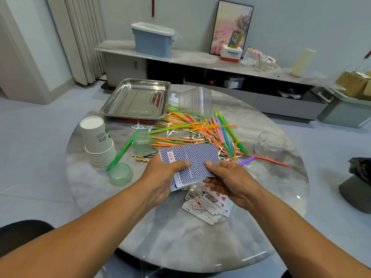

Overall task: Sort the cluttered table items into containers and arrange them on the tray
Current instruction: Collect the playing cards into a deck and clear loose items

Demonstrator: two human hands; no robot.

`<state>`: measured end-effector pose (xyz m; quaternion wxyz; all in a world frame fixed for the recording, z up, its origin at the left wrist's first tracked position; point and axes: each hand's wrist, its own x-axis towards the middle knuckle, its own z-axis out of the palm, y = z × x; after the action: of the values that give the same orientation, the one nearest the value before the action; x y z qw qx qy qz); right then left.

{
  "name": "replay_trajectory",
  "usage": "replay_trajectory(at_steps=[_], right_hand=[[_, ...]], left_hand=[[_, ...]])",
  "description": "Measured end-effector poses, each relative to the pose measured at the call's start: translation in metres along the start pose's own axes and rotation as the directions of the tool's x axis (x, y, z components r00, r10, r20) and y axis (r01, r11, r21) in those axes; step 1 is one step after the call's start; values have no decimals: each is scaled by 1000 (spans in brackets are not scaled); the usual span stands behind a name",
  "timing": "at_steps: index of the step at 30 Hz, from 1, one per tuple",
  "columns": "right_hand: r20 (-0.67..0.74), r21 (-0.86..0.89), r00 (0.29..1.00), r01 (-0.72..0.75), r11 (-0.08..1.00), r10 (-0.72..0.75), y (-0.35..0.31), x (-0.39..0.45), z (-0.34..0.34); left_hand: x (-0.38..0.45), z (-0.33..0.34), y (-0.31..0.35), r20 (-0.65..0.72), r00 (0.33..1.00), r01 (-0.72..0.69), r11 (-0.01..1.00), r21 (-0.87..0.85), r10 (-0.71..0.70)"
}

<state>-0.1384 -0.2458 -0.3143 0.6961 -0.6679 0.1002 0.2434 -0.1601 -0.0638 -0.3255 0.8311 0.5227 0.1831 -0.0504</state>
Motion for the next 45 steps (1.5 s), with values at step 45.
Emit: replay_trajectory(at_steps=[45], right_hand=[[-272,-249,877,332,910,-395,9,0,17]], left_hand=[[2,2,-6,-121,991,61,998,-2,-61]])
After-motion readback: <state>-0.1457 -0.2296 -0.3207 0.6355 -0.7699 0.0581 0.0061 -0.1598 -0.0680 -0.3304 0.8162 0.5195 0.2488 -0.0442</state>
